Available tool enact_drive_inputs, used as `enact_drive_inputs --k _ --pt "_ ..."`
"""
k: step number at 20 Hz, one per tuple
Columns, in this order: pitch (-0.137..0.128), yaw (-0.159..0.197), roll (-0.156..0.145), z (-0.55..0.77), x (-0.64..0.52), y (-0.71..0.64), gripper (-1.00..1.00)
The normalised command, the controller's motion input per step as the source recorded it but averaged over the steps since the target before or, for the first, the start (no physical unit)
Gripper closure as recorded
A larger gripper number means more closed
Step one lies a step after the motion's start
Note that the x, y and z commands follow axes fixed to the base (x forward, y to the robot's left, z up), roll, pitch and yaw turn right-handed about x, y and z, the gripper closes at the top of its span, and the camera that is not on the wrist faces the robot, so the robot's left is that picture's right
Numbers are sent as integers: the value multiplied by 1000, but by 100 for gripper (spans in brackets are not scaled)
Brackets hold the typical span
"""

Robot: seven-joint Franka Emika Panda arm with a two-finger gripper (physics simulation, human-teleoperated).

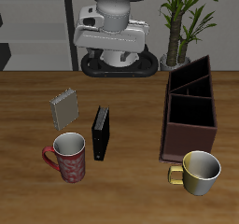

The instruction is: Place the yellow book into the left desk caddy's left compartment

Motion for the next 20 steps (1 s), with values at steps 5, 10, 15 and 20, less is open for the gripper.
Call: enact_drive_inputs --k 5,10,15,20 --pt "-39 -10 7 -1 -244 -361 -100" --pt "-52 73 15 65 -297 -586 -100" --pt "-29 -21 11 84 -283 -473 -100" --pt "-5 -22 -45 24 -300 -566 -100"
